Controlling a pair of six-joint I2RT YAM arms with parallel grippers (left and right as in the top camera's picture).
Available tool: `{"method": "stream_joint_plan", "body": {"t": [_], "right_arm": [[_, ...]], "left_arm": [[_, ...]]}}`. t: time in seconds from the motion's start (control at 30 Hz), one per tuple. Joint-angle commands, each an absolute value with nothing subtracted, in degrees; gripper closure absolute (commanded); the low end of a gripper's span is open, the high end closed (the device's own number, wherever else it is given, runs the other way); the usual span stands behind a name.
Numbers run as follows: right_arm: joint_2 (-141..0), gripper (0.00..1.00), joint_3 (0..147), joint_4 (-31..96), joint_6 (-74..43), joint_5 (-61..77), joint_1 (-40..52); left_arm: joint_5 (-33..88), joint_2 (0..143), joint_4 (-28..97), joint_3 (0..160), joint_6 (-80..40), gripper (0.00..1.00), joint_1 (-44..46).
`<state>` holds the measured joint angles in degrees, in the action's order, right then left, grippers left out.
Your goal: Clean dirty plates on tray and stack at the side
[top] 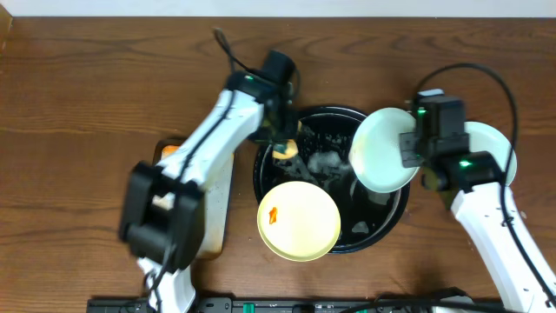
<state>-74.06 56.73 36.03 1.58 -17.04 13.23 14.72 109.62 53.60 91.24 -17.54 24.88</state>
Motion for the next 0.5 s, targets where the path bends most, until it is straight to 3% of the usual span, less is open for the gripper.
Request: {"method": "stream_joint_plan", "body": {"t": [0.0,0.3,0.47], "right_arm": [[-73.2,0.99,58.7,36.3,5.0,-28.5,18.4],[-73.2,0.99,58.9,36.4,6.8,-36.2,26.3],[-73.2,0.99,58.9,37.6,-2.7,-31.4,23.5]], "left_arm": [[10.3,100.3,57.1,91.7,-15.6,0.92,21.8],[5.8,84.2,63.5,78.4,-15.4,0.93,8.5],[6.0,82.3,59.7,68.4,-12.4,0.93,5.5]]}}
